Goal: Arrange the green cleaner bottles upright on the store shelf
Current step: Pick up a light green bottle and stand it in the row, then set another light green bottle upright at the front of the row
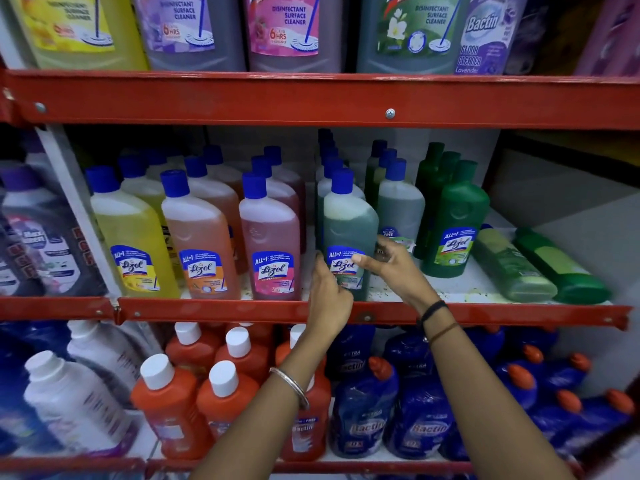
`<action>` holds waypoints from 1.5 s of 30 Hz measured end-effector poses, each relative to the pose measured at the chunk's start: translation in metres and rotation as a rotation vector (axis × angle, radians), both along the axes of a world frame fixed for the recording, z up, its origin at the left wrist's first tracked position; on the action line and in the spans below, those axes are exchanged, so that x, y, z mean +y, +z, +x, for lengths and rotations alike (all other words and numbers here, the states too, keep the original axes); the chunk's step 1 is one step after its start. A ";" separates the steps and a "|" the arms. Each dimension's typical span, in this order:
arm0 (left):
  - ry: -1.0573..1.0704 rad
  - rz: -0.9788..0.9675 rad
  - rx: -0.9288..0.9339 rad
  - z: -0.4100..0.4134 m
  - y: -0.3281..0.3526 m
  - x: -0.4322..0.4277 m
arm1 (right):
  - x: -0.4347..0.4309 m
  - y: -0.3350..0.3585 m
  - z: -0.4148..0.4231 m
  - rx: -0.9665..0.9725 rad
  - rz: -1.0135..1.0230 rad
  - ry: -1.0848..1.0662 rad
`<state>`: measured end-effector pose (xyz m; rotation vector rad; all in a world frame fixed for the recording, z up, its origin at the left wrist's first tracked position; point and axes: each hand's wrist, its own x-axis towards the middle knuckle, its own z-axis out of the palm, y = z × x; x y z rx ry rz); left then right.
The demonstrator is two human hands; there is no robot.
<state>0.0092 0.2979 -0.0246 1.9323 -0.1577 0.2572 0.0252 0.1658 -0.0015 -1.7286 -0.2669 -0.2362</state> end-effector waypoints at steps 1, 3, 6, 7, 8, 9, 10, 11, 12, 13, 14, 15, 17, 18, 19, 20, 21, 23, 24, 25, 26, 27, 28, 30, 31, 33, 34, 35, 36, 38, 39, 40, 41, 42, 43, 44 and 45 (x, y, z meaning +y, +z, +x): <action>0.003 -0.008 0.010 0.000 0.001 0.000 | 0.000 0.000 0.003 0.013 0.015 -0.003; 0.018 -0.026 0.001 -0.001 0.003 0.003 | 0.002 -0.001 0.009 0.041 0.020 0.008; 0.031 0.035 -0.003 -0.006 0.002 0.006 | 0.005 0.000 0.014 0.044 -0.020 0.030; 0.024 0.060 -0.006 -0.006 0.001 0.006 | 0.004 0.000 0.014 0.038 -0.028 0.030; 0.018 0.082 -0.009 -0.006 0.000 0.005 | 0.004 0.000 0.012 0.033 -0.040 0.025; 0.016 0.095 -0.011 -0.006 -0.001 0.005 | 0.004 -0.001 0.010 0.027 -0.066 0.021; 0.030 0.087 -0.022 -0.006 -0.003 0.004 | 0.004 -0.002 0.008 0.017 -0.120 0.018; 0.058 0.055 -0.046 -0.009 -0.004 0.001 | 0.004 -0.003 0.005 0.011 -0.200 -0.005; 0.098 0.000 -0.103 -0.016 -0.005 -0.009 | -0.003 -0.003 -0.001 0.008 -0.288 -0.040; 0.144 -0.059 -0.196 -0.023 -0.007 -0.012 | -0.003 -0.002 -0.004 0.019 -0.346 -0.067; 0.163 -0.107 -0.299 -0.032 -0.009 -0.019 | -0.008 0.001 -0.010 0.028 -0.369 -0.095; 0.150 -0.138 -0.393 -0.041 -0.009 -0.028 | -0.018 0.004 -0.017 0.021 -0.380 -0.125; 0.052 -0.158 -0.497 -0.054 -0.005 -0.055 | -0.053 0.012 -0.033 -0.019 -0.326 -0.195; 0.000 -0.157 -0.508 -0.057 -0.001 -0.069 | -0.073 0.015 -0.042 -0.023 -0.273 -0.240; -0.052 -0.156 -0.498 -0.057 0.004 -0.087 | -0.097 0.018 -0.050 -0.024 -0.236 -0.301; -0.103 -0.148 -0.481 -0.054 0.009 -0.100 | -0.116 0.019 -0.055 -0.045 -0.240 -0.389; -0.161 -0.138 -0.455 -0.050 0.012 -0.120 | -0.141 0.019 -0.059 -0.066 -0.301 -0.514; -0.285 -0.102 -0.361 -0.041 0.014 -0.156 | -0.183 0.016 -0.060 -0.040 -0.459 -0.730; -0.332 -0.077 -0.306 -0.038 0.013 -0.177 | -0.202 0.014 -0.060 0.004 -0.542 -0.803; -0.357 -0.041 -0.258 -0.035 0.011 -0.192 | -0.213 0.012 -0.057 0.058 -0.627 -0.847; -0.365 -0.005 -0.218 -0.033 0.008 -0.207 | -0.221 0.009 -0.054 0.113 -0.706 -0.866; -0.366 0.026 -0.176 -0.030 0.005 -0.221 | -0.226 0.007 -0.050 0.166 -0.764 -0.862; -0.361 0.049 -0.132 -0.028 0.004 -0.233 | -0.229 0.005 -0.046 0.199 -0.795 -0.846; -0.338 0.065 -0.031 -0.021 0.004 -0.254 | -0.232 0.002 -0.037 0.233 -0.822 -0.812; -0.325 0.072 0.030 -0.016 0.004 -0.261 | -0.233 0.002 -0.033 0.260 -0.835 -0.795; -0.310 0.106 0.156 -0.006 0.005 -0.274 | -0.233 0.003 -0.027 0.321 -0.880 -0.768; -0.303 0.107 0.222 -0.003 0.007 -0.277 | -0.232 0.003 -0.025 0.336 -0.905 -0.762; -0.282 0.081 0.287 0.001 0.011 -0.281 | -0.233 0.006 -0.022 0.340 -0.925 -0.758; -0.259 0.030 0.350 0.003 0.015 -0.283 | -0.234 0.008 -0.021 0.343 -0.936 -0.756; -0.227 -0.062 0.456 0.009 0.023 -0.287 | -0.237 0.014 -0.019 0.375 -0.917 -0.741; -0.228 -0.078 0.489 0.011 0.026 -0.287 | -0.238 0.017 -0.020 0.402 -0.892 -0.720; -0.237 -0.070 0.507 0.012 0.027 -0.286 | -0.240 0.020 -0.021 0.424 -0.867 -0.693; -0.248 -0.040 0.504 0.012 0.026 -0.286 | -0.240 0.023 -0.023 0.450 -0.846 -0.669; -0.258 -0.010 0.490 0.012 0.025 -0.286 | -0.243 0.025 -0.024 0.470 -0.831 -0.648; -0.270 -0.008 0.487 0.012 0.026 -0.286 | -0.244 0.027 -0.027 0.481 -0.810 -0.627; -0.284 -0.035 0.498 0.012 0.026 -0.286 | -0.246 0.027 -0.029 0.489 -0.788 -0.615; -0.297 -0.095 0.517 0.012 0.027 -0.284 | -0.249 0.028 -0.029 0.496 -0.749 -0.616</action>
